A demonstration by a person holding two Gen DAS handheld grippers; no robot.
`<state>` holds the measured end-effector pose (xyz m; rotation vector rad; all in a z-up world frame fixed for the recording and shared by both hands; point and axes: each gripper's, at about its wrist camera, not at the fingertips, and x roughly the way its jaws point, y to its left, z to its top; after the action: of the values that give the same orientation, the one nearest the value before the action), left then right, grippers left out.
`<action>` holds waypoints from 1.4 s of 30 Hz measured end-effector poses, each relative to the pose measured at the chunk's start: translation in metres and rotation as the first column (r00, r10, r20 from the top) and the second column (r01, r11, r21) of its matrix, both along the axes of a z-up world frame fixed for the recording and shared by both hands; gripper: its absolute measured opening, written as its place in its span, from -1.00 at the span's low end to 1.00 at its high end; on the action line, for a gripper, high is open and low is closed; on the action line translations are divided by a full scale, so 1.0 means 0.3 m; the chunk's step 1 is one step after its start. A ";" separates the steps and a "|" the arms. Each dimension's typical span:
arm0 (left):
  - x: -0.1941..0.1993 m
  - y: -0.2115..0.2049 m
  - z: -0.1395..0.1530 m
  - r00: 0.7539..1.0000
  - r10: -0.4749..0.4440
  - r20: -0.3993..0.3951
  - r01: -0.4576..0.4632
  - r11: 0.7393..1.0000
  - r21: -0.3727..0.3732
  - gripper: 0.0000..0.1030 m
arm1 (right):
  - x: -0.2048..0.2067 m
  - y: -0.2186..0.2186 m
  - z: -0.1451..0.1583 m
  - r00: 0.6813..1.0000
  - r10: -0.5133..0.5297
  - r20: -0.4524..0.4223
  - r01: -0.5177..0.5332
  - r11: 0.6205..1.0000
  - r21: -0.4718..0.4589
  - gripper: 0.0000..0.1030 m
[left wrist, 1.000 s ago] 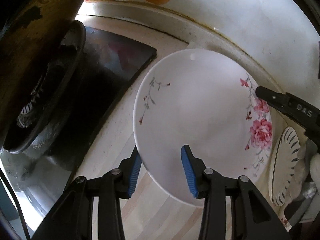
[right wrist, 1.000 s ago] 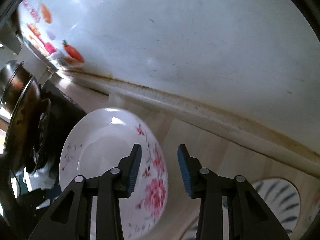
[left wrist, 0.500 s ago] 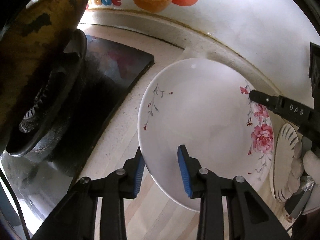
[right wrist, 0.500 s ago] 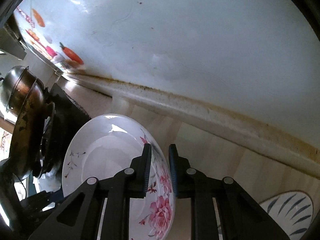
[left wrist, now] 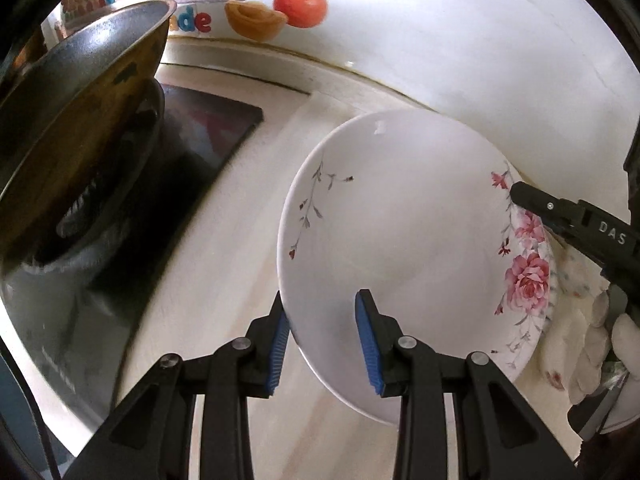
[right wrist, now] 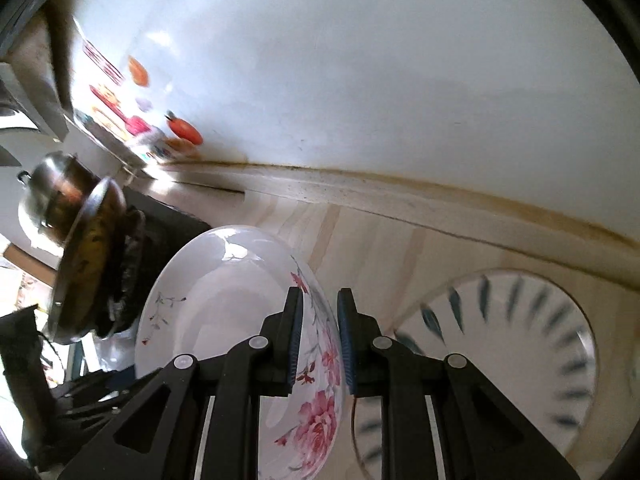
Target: Organize plates and bowls
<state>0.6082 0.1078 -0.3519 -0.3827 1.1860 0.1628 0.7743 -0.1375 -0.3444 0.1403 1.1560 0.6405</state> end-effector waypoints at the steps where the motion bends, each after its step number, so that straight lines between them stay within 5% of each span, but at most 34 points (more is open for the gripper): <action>1: -0.025 -0.022 0.013 1.000 -0.005 -0.001 0.005 1.000 0.003 -0.42 | -0.029 -0.031 0.021 1.000 -0.010 0.001 0.010 1.000 0.009 -0.62; 11: -0.269 -0.243 0.089 1.000 0.001 -0.014 -0.001 1.000 -0.006 -0.42 | -0.353 -0.372 0.096 0.998 0.007 -0.058 -0.004 0.998 0.061 -0.62; 21: -0.438 -0.434 0.048 0.997 0.061 -0.054 -0.061 0.998 0.001 -0.42 | -0.564 -0.618 0.011 0.987 0.085 -0.133 -0.076 0.995 0.069 -0.62; 42: -0.415 -0.498 -0.052 0.983 0.064 -0.175 -0.057 0.997 0.043 -0.42 | -0.615 -0.648 -0.129 0.970 0.140 -0.201 -0.138 0.990 0.028 -0.62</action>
<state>0.4836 -0.0418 -0.3674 -0.3769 1.3443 0.2763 0.5897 -0.3317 -0.3830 0.1394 1.3667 0.7716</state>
